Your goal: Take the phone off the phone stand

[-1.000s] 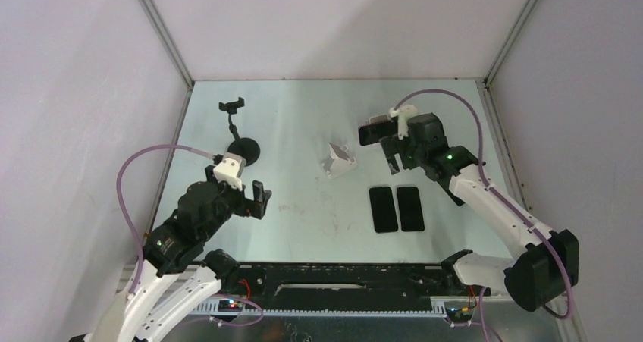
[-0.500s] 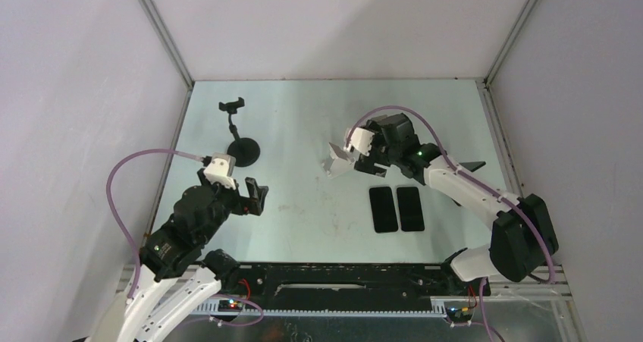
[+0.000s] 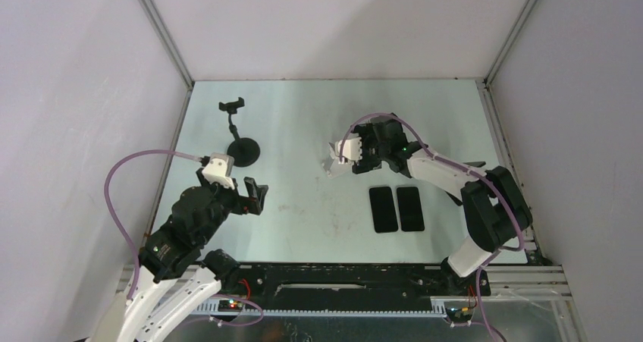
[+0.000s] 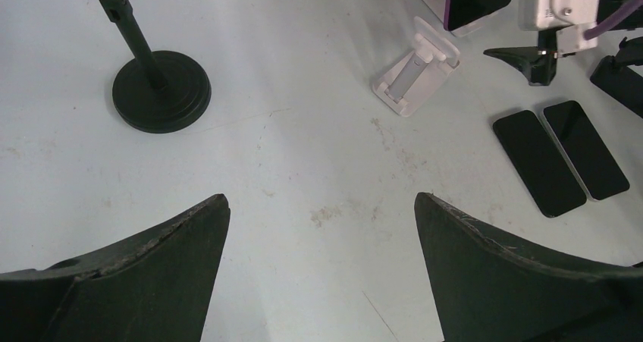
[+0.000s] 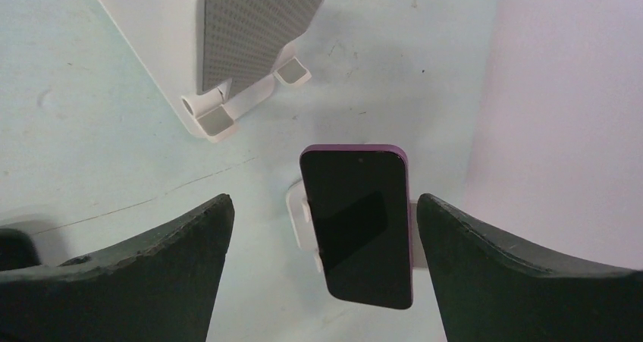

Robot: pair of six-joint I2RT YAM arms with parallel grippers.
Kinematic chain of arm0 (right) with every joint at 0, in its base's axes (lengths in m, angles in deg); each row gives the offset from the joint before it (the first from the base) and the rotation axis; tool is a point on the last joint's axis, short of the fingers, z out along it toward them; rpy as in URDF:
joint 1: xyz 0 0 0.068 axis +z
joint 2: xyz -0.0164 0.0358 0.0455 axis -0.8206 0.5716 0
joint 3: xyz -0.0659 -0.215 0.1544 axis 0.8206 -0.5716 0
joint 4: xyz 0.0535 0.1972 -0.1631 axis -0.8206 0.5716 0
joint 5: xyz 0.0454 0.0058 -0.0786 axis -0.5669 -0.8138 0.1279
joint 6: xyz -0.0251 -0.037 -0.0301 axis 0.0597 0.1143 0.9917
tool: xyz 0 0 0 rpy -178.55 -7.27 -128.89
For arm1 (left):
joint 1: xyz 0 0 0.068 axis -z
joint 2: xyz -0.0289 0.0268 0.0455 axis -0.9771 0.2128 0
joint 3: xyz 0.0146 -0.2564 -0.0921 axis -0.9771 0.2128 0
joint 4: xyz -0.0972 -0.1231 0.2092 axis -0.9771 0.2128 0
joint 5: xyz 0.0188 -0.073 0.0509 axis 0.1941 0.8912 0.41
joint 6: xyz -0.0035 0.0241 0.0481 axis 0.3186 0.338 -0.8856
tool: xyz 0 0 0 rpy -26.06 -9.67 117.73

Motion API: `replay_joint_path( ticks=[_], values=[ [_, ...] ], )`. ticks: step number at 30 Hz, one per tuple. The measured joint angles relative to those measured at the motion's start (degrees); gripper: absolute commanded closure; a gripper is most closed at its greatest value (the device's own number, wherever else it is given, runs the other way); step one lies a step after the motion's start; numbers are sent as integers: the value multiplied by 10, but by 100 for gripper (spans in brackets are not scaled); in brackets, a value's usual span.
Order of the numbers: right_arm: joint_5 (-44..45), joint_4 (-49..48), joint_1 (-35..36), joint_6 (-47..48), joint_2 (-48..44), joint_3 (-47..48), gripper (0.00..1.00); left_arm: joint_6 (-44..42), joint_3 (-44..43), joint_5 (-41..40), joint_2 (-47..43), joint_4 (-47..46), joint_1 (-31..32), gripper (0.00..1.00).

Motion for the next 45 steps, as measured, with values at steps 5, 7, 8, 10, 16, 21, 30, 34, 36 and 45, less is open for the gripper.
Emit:
replay_joint_path(
  ticks=[5, 7, 8, 10, 16, 21, 30, 34, 36, 45],
  values=[
    [0, -40, -9, 21, 32, 0, 7, 0, 0, 0, 0, 0, 0, 0],
    [2, -52, -10, 27, 41, 0, 7, 0, 0, 0, 0, 0, 0, 0],
    [4, -58, -11, 31, 46, 0, 7, 0, 0, 0, 0, 0, 0, 0],
    [7, -68, -13, 38, 55, 0, 7, 0, 0, 0, 0, 0, 0, 0],
    [19, -89, -17, 51, 80, 0, 7, 0, 0, 0, 1, 0, 0, 0],
    [29, -110, -21, 61, 99, 0, 7, 0, 0, 1, 2, 0, 0, 0],
    [49, -157, -21, 74, 125, 0, 7, 0, 0, 2, 2, -1, 0, 0],
    [56, -172, -21, 76, 135, 0, 8, 0, 0, 3, 2, -3, 0, 0],
    [59, -180, -21, 77, 137, 0, 8, 0, 0, 5, 2, -4, 0, 0],
    [71, -209, -21, 78, 153, 0, 13, 0, 0, 6, 5, -4, 0, 0]
  ],
)
